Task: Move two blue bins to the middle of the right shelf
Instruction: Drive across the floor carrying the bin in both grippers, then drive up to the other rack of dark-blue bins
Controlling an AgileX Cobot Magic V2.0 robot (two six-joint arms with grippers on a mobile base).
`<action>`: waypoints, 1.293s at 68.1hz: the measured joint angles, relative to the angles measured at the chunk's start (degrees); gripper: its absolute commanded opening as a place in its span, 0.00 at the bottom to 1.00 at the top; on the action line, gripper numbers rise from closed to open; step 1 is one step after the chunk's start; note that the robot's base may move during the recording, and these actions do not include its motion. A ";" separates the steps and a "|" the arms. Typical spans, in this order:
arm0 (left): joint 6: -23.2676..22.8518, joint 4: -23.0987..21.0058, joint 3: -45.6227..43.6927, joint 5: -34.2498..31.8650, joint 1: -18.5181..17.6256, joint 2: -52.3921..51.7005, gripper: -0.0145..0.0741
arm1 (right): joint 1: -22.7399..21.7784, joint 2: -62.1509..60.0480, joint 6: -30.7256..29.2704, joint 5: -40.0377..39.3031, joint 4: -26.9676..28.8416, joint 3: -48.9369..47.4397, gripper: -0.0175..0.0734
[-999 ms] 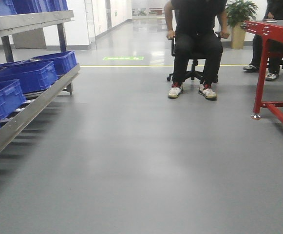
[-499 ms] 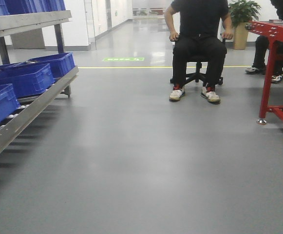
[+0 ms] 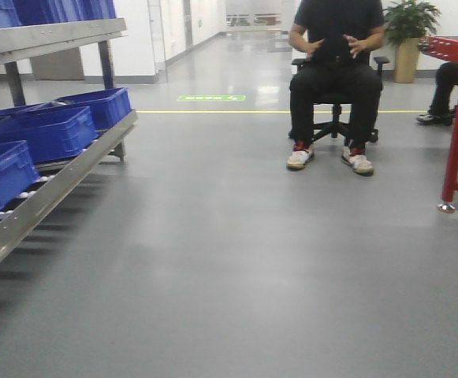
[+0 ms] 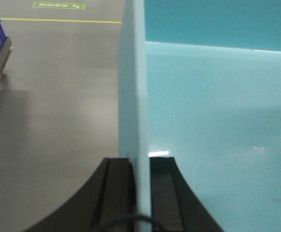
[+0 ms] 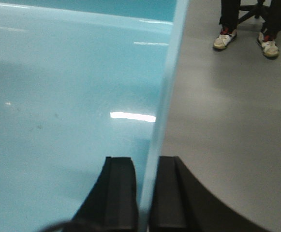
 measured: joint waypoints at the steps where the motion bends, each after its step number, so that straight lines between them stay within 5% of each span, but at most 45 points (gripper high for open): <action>1: 0.00 0.00 0.00 0.00 0.00 0.00 0.04 | 0.00 0.00 0.00 0.00 0.00 0.00 0.03; 88: 0.00 0.00 0.00 0.00 0.00 0.00 0.04 | 0.00 0.00 0.00 -0.33 0.00 0.00 0.03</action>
